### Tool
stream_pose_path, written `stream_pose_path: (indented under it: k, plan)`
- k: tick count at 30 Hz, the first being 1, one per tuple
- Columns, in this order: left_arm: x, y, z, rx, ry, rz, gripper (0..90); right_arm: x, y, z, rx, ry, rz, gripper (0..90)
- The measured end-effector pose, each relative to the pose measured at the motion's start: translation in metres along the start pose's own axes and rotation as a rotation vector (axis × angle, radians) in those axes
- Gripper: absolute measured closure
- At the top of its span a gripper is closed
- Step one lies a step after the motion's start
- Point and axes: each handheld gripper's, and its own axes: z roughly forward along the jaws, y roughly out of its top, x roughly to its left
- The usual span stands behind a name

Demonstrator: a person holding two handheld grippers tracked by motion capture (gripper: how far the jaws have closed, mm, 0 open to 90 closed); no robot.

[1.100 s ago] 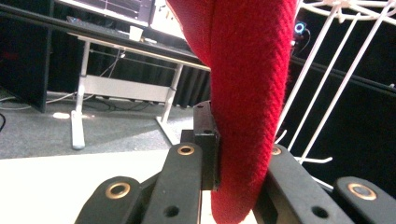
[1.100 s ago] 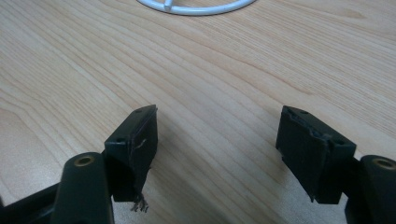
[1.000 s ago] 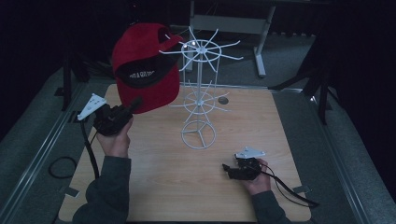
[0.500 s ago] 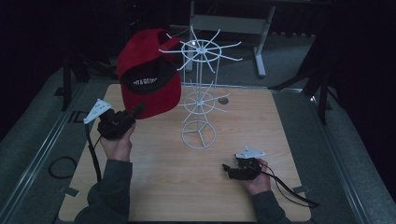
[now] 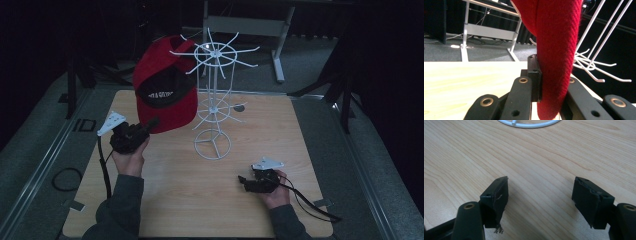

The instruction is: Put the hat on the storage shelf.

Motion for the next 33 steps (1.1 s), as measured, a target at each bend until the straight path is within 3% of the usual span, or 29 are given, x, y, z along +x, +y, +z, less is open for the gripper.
stream_pose_path:
  k: [17, 23, 28, 33]
  plan:
    - [0.001, -0.011, 0.002, 0.025, -0.002, 0.002, 84.9, 0.0, 0.0, 0.0, -0.001, 0.001, 0.002, 29.0]
    - [0.0, -0.012, 0.001, 0.032, -0.008, 0.022, 83.6, 0.0, 0.0, 0.0, -0.001, 0.001, 0.003, 29.0]
    - [0.0, -0.012, 0.0, 0.032, -0.023, 0.035, 72.6, 0.0, 0.0, 0.0, -0.001, 0.001, 0.003, 29.0]
    - [0.002, -0.01, -0.003, 0.023, -0.011, 0.033, 61.4, 0.0, 0.0, 0.0, -0.001, -0.001, 0.002, 29.0]
